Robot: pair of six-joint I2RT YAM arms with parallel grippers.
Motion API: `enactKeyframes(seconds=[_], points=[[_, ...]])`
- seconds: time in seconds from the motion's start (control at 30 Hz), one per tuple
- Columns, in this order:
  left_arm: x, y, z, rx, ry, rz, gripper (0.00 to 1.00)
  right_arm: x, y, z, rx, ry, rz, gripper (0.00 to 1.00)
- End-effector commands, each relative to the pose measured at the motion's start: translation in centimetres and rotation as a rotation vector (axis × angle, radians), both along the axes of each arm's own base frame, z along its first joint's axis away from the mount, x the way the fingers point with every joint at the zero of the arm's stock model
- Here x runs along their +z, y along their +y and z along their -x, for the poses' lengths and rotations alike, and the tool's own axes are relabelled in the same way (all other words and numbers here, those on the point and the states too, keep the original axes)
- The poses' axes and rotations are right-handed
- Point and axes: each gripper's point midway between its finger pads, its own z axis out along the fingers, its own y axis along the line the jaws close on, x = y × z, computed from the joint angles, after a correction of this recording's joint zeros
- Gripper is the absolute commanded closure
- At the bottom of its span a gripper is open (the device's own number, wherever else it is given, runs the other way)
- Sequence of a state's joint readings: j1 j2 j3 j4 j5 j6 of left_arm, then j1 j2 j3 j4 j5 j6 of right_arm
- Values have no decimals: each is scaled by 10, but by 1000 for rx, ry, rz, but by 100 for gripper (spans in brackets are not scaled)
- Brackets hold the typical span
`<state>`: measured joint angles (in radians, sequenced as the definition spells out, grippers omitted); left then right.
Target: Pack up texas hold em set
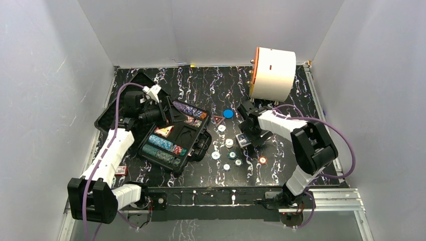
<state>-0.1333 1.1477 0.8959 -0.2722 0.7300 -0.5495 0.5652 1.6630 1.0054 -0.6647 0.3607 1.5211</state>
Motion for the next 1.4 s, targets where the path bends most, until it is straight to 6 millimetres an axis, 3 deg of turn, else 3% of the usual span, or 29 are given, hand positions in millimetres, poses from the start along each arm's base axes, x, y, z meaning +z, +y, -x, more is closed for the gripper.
enactKeyframes(seconds=[0.0, 0.13, 0.2, 0.23, 0.3, 0.43, 0.6, 0.73, 0.87, 1.1, 1.3, 1.37], points=[[3, 2, 12, 1, 4, -15, 18, -14, -13, 7, 58, 71, 102, 16], [3, 5, 16, 13, 2, -31, 18, -24, -15, 13, 76, 137, 134, 17], [2, 6, 19, 15, 6, -33, 18, -23, -15, 14, 79, 144, 136, 27], [3, 7, 21, 16, 7, -34, 18, -21, -14, 13, 85, 135, 130, 38], [2, 7, 26, 19, 11, -31, 18, -14, -12, 11, 81, 107, 114, 43], [3, 9, 35, 31, 4, -24, 16, 25, 2, -3, 105, -14, 41, 44], [-1, 11, 42, 68, 16, -16, 11, 77, 54, -16, 307, -140, -134, 53], [-12, 2, 52, 54, 117, 58, 10, 103, 100, -8, 449, -176, -215, 52], [-11, 5, 53, 52, 91, 34, 9, 124, 151, 2, 573, -224, -279, 52], [-18, 7, 52, 88, 108, 32, 10, 147, 223, 14, 722, -248, -423, 52], [-15, 1, 47, 110, 87, 120, 14, 155, 248, 19, 682, -247, -593, 51], [-13, -2, 42, 124, 70, 146, 17, 148, 255, 19, 675, -224, -610, 51]])
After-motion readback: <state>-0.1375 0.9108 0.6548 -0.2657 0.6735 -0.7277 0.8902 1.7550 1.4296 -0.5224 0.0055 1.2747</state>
